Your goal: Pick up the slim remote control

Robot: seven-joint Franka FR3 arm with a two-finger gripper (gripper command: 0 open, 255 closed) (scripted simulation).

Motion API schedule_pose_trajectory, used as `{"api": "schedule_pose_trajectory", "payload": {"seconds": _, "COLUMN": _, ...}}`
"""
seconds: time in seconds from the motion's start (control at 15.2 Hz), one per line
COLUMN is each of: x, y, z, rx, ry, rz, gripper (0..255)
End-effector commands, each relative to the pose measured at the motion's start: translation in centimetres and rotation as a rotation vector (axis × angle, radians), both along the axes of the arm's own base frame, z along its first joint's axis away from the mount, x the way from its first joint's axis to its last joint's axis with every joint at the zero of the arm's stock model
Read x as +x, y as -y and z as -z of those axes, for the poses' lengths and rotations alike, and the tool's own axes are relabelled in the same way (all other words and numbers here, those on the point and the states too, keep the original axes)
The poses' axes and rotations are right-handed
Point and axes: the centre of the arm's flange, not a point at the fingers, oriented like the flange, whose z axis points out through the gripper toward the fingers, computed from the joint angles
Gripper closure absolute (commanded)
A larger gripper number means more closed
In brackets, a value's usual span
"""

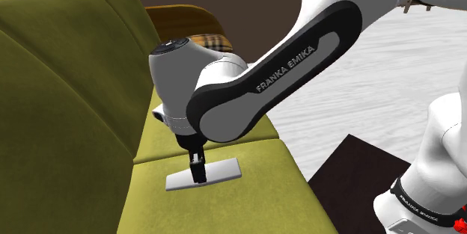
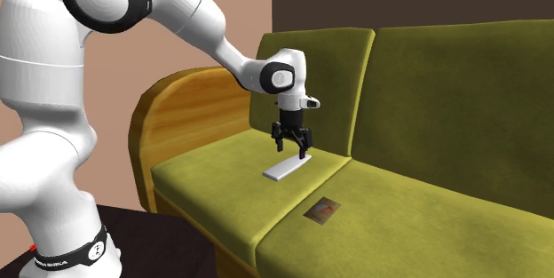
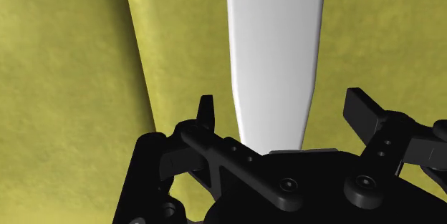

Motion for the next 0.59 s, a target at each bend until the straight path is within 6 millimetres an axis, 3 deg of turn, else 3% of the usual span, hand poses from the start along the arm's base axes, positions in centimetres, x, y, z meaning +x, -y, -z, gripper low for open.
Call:
{"api": "schedule_pose_trajectory", "payload": {"seconds": 0.0, "x": 0.0, "y": -0.2, "z": 1.0, "rx": 0.0, "ry": -0.001, "rz": -0.006, "gripper": 0}}
{"api": "schedule_pose_trajectory", "payload": {"seconds": 0.33, "x": 0.0, "y": -0.2, "z": 3.9, "rx": 0.0, "ry": -0.001, "rz": -0.006, "gripper": 0}}
{"api": "schedule_pose_trajectory", "payload": {"seconds": 0.46, "x": 0.0, "y": -0.2, "z": 3.9, "rx": 0.0, "ry": -0.001, "rz": -0.006, "gripper": 0}}
{"api": "schedule_pose_trajectory", "payload": {"seconds": 0.53, "x": 0.0, "y": -0.2, "z": 3.9, "rx": 0.0, "ry": -0.001, "rz": -0.006, "gripper": 255}}
